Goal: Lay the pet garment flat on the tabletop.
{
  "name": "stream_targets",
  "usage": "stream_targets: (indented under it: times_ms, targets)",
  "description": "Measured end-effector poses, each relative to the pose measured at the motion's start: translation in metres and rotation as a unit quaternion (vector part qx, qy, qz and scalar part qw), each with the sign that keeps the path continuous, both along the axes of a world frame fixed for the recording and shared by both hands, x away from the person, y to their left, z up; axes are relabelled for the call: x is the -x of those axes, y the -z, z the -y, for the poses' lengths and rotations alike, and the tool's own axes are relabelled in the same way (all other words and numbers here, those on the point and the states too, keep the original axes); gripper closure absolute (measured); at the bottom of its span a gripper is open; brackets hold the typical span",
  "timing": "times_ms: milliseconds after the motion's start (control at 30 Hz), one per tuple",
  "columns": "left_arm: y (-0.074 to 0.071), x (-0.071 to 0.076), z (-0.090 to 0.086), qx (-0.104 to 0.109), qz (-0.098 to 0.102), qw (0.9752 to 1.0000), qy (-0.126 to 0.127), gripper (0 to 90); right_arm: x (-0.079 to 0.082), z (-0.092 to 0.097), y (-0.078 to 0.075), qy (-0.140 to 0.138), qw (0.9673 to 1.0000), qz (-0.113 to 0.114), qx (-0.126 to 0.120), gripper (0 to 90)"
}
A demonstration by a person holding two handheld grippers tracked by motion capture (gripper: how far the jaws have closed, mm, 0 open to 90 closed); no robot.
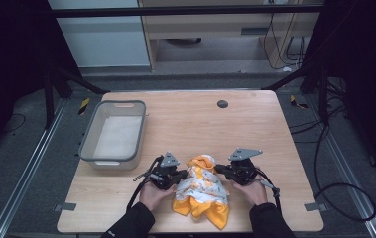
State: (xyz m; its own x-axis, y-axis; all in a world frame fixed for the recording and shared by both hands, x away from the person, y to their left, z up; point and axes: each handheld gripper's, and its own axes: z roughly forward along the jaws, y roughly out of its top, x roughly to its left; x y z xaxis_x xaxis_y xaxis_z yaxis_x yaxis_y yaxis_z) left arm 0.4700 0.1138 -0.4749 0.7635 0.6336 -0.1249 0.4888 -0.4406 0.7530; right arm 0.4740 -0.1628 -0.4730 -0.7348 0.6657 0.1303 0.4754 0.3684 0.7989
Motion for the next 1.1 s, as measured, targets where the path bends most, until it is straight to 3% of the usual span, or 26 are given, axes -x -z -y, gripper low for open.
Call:
stream_targets:
  times_ms: [167, 467, 767, 933, 1100]
  targets:
    - [-0.012, 0.003, -0.004, 0.01, 0.018, 0.9998, -0.004, 89.8, 0.003, 0.004, -0.007, 0.005, 0.9999, 0.009, -0.003, 88.9]
    - [-0.037, 0.008, -0.016, 0.036, 0.047, 0.9981, -0.015, 89.8, 0.011, 0.016, -0.022, 0.012, 0.9989, 0.03, -0.033, 88.9]
    - [-0.057, 0.016, -0.011, 0.044, 0.081, 0.9956, -0.015, 89.8, 0.017, 0.02, -0.04, 0.018, 0.9968, 0.059, -0.051, 89.0]
    - [-0.07, 0.012, -0.01, 0.056, 0.101, 0.9928, -0.031, 89.7, 0.016, 0.019, -0.051, 0.034, 0.9943, 0.073, -0.07, 89.0]
    - [-0.08, 0.0, -0.004, 0.052, 0.118, 0.9904, -0.05, 89.7, 0.011, 0.013, -0.061, 0.057, 0.9909, 0.097, -0.075, 89.0]
